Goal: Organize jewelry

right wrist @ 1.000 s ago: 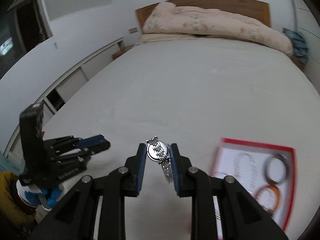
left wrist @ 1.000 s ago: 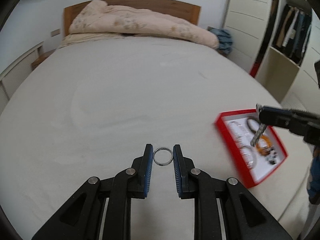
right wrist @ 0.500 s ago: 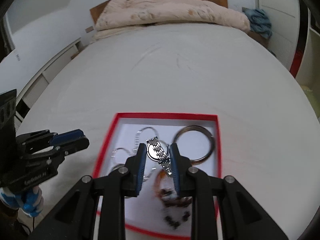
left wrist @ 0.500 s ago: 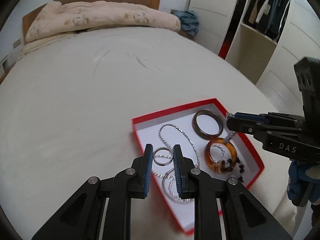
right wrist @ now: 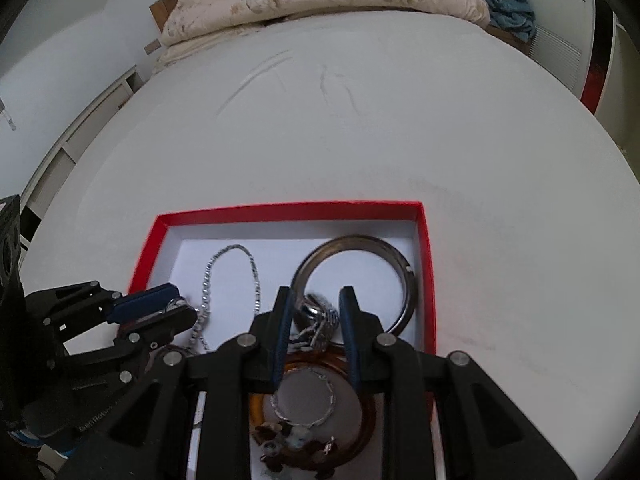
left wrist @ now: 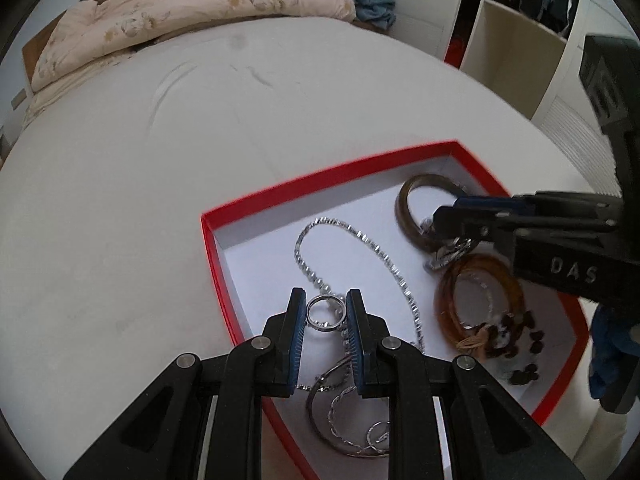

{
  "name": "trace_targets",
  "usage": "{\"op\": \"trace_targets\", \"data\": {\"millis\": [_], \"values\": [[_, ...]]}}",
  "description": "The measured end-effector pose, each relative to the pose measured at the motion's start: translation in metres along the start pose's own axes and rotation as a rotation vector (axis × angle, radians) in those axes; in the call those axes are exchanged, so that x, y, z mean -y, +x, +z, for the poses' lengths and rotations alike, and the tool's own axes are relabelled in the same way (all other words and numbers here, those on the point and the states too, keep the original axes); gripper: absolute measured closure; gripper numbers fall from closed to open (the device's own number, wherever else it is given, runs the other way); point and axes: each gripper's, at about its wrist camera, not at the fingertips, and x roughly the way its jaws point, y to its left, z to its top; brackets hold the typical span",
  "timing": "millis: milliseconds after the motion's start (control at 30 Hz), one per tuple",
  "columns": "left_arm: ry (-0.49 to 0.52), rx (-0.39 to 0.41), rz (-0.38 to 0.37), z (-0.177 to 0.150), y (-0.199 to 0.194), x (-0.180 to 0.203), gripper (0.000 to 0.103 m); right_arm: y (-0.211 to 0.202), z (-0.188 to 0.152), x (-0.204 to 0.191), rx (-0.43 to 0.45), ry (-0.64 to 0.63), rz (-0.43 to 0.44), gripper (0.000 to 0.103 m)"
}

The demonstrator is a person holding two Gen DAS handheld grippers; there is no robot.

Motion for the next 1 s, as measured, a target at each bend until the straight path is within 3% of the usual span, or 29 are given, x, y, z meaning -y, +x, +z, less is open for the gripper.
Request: {"op": "trace_targets", "data": {"millis": [200, 333, 433, 733, 1000], "values": [[-0.030, 0.001, -0.036, -0.003, -0.003, -0.001, 0.082, 0.002, -0.001, 0.002, -0.010, 0.003, -0.012, 0.080], [-0.053, 0.007, -0.040, -0.004, -0.013, -0.006, 0.069, -0.011, -0.002, 0.001, 0.008, 0.004, -0.027, 0.079], [-0.069, 0.024, -0.047, -0.003, -0.030, -0.007, 0.066, -0.028, -0.004, 0.000, 0.026, 0.006, -0.044, 0.074], [-0.116, 0.120, -0.016, -0.020, -0.132, -0.015, 0.044, -0.116, -0.030, -0.034, 0.103, 0.008, -0.053, 0.071], [-0.181, 0.235, 0.124, -0.086, -0.245, -0.030, 0.027, -0.192, -0.071, -0.116, 0.186, -0.043, 0.003, 0.066]]}}
